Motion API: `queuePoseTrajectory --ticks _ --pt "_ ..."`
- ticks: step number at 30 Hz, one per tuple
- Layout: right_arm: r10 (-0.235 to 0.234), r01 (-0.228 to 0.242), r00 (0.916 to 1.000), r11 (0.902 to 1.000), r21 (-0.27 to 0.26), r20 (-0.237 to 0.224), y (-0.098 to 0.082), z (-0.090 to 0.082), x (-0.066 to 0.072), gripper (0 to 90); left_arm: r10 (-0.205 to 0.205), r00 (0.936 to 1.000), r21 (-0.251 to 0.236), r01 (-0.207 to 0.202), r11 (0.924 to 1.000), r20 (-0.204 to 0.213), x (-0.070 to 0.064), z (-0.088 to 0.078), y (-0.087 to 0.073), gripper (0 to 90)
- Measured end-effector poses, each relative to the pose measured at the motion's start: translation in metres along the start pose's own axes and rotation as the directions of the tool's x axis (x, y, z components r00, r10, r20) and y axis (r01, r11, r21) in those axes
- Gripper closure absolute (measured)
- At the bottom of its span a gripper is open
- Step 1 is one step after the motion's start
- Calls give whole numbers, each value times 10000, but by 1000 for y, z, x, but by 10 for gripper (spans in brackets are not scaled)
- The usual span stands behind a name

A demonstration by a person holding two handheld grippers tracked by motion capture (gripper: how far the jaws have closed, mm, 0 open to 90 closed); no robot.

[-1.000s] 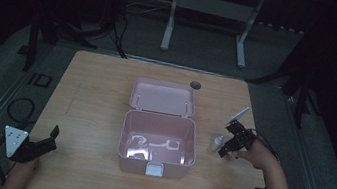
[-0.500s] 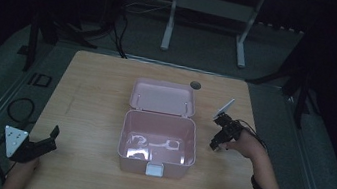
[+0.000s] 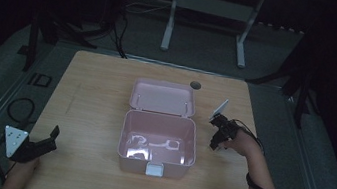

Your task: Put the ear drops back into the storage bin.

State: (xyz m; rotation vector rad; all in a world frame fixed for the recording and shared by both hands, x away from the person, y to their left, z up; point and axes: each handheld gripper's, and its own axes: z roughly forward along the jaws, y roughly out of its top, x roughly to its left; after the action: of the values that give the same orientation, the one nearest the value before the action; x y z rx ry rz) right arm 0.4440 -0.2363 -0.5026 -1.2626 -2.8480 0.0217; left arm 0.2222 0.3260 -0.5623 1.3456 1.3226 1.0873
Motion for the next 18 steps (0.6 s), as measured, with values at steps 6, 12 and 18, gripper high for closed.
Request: queuePoseTrajectory --ticks 6,12,18 --pt "-850 850 9960 9964 25 288 0 -5 7 594 -13 10000 2 13 10000 0 0 0 0 3" --pt "-2108 2097 9755 9775 232 635 -9 -14 13 595 1 10000 21 -1 10000 2 0 0 0 3" --pt "-3530 3498 9324 9354 515 779 -22 -17 20 595 19 10000 44 -19 10000 7 0 0 0 3"
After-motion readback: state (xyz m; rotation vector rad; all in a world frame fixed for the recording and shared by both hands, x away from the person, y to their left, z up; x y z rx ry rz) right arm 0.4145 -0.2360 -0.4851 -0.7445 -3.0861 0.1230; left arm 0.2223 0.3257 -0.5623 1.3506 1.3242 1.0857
